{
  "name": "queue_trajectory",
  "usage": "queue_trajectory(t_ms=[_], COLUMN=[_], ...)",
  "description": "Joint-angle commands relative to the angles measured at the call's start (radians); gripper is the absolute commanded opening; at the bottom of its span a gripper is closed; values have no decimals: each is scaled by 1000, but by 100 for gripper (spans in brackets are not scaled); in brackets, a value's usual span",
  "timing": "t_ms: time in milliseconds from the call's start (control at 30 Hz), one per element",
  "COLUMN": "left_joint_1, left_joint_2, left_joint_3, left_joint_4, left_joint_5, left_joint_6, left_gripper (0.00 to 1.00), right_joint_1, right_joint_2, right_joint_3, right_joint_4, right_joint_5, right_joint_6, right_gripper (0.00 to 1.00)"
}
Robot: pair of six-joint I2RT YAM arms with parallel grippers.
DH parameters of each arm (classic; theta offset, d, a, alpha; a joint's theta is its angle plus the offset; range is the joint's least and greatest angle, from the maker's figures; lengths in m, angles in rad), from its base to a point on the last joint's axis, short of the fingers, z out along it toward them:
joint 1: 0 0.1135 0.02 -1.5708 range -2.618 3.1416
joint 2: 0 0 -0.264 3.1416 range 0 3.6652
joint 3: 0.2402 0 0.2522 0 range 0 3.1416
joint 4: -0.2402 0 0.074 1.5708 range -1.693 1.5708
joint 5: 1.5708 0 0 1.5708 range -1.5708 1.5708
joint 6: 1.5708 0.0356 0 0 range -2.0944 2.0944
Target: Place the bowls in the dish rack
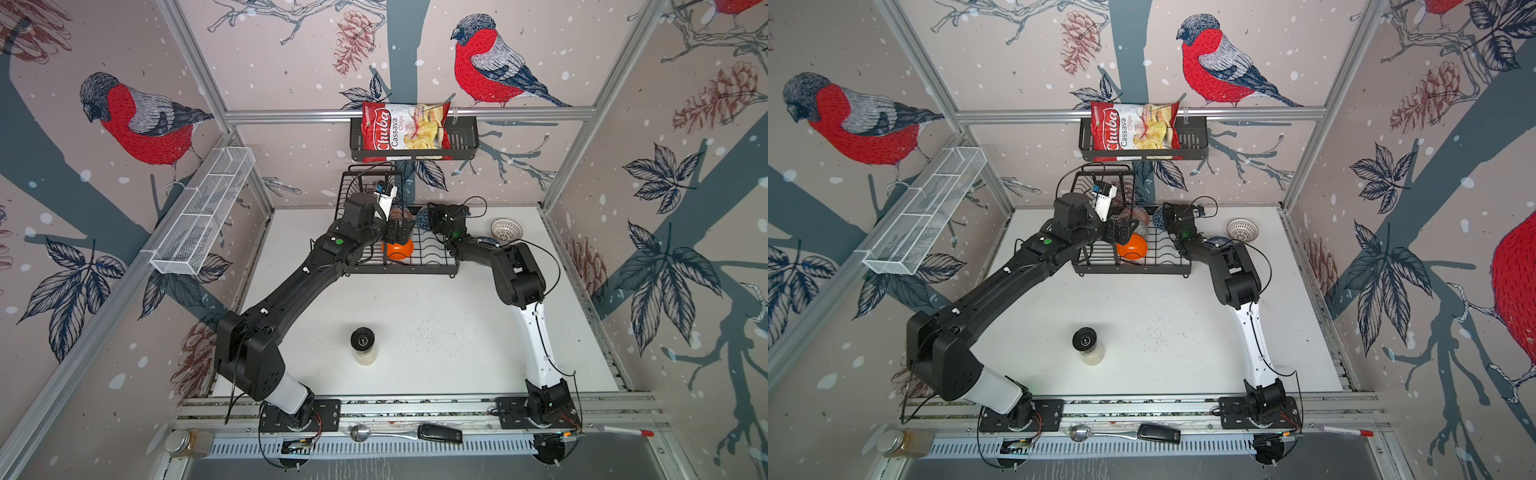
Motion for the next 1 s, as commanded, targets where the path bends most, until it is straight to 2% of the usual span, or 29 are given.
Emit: queue_trajectory(t_ms=[0, 567, 967], left_joint_1=[2, 3, 2], left_joint_2=[0, -5, -8], left_joint_3=[-3, -4, -5], left_joint_4=[16, 17, 19], left_joint_5=[13, 11, 7], left_joint_6=[-3, -4, -5], left_gripper=[97, 98, 98], right_joint_1=[-1, -1, -1], right_joint_2=[-8, -32, -79], right_joint_3=[4, 6, -37], right_joint_4=[11, 7, -14], right_joint_5=[-9, -15, -10], right_joint_6=[-9, -24, -27], right_gripper=[44, 54, 74])
